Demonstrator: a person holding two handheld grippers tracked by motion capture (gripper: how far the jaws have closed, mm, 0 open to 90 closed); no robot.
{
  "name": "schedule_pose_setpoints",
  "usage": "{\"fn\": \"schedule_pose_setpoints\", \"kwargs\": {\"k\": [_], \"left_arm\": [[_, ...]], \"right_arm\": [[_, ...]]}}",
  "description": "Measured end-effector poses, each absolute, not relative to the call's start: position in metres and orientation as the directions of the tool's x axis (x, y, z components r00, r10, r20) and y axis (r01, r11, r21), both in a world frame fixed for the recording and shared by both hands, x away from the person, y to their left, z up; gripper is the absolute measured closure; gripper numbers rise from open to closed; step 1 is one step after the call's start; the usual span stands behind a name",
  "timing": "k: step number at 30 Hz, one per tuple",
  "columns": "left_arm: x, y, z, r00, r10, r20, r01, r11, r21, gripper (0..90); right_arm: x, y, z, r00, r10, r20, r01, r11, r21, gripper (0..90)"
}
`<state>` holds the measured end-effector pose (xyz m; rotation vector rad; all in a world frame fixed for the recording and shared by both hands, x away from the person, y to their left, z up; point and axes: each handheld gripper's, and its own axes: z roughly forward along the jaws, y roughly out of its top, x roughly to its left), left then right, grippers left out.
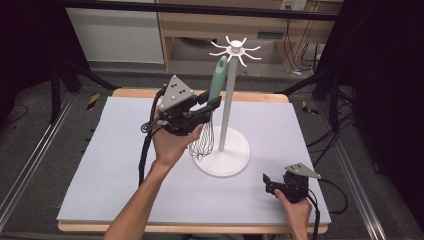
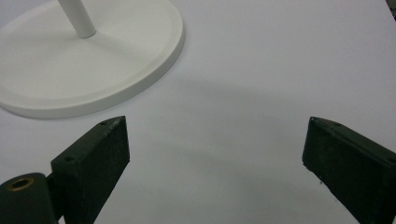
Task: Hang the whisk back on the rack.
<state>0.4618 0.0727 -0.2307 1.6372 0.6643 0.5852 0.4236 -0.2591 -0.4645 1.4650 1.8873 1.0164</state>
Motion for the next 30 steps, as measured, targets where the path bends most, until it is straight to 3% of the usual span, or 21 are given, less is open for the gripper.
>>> {"fn": "schedule_pose_setpoints", "kwargs": {"k": [30], "left_arm": [[0.477,0.061,-0.235,0.695,0.718,0.012,0.119,-0.132,0.984,68.6]], "right_arm": [[0.424,-0.259,-0.464,-0.264,0.964,0.035,0.557,0.123,0.821,7.9]]}}
